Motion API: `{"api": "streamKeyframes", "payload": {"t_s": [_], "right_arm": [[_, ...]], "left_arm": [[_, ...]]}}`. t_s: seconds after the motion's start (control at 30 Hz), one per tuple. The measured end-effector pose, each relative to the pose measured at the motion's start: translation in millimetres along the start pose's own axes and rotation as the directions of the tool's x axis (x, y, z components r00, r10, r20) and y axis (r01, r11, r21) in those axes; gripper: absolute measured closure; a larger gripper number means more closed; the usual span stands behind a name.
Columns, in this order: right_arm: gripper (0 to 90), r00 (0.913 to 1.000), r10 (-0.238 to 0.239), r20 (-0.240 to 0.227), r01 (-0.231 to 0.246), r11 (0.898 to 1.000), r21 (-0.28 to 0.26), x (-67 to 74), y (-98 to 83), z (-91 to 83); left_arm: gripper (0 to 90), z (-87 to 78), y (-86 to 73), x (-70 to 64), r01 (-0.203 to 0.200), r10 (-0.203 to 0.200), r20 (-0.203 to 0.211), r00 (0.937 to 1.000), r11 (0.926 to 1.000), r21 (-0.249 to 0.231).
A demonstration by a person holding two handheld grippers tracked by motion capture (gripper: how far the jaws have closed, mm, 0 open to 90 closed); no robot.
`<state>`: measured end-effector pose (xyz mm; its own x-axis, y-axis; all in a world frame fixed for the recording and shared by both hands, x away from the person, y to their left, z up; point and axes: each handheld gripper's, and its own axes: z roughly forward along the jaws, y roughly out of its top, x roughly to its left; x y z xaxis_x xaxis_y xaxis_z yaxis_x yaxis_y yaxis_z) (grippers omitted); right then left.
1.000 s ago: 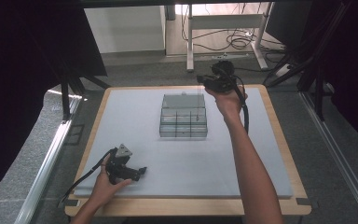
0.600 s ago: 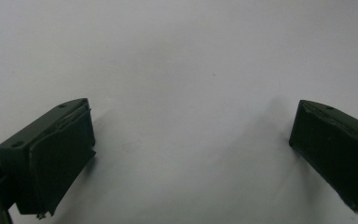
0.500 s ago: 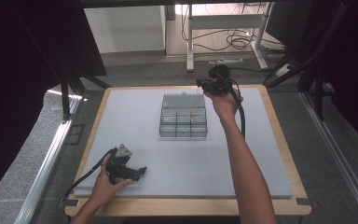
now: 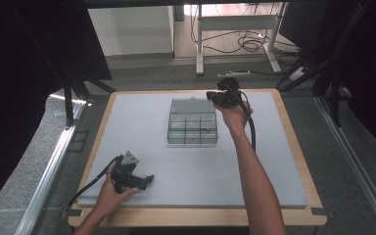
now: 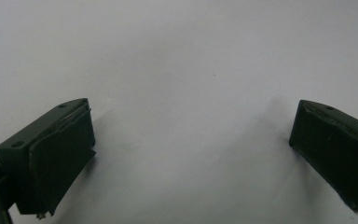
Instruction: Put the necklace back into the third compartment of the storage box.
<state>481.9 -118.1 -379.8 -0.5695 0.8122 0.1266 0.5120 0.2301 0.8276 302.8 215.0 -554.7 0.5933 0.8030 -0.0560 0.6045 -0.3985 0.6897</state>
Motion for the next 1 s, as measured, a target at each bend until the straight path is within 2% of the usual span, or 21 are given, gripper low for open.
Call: {"api": "streamKeyframes", "payload": {"t_s": [0.43,0.6,0.67,0.77,1.0], "right_arm": [[87.5,0.9999,0.013,0.0,-0.013,0.997,0.082,-7.8,-29.1,25.4],[87.4,0.9997,0.026,0.001,-0.026,0.992,0.124,-10.5,-45.0,38.8],[87.4,0.9999,0.014,0.007,-0.015,0.99,0.139,-11.3,-48.9,43.1],[87.4,0.9998,0.0,0.019,-0.003,0.988,0.152,-11.7,-51.5,46.2],[87.1,0.9998,0.009,0.018,-0.012,0.985,0.171,-12.4,-58.2,54.8]], "left_arm": [[0.0,-0.1,-0.1,-0.1,0.002,-0.002,0.003,1.0,1.0,0.001],[0.0,-0.2,-0.1,-0.1,0.001,-0.001,0.001,1.0,1.0,0.003],[0.0,-0.3,0.0,0.1,-0.001,0.001,0.001,1.0,1.0,0.005],[0.0,-0.2,-0.1,-0.1,0.002,-0.002,0.002,1.0,1.0,0.003],[0.0,-0.2,-0.1,-0.1,0.001,-0.001,0.001,1.0,1.0,0.003]]}}
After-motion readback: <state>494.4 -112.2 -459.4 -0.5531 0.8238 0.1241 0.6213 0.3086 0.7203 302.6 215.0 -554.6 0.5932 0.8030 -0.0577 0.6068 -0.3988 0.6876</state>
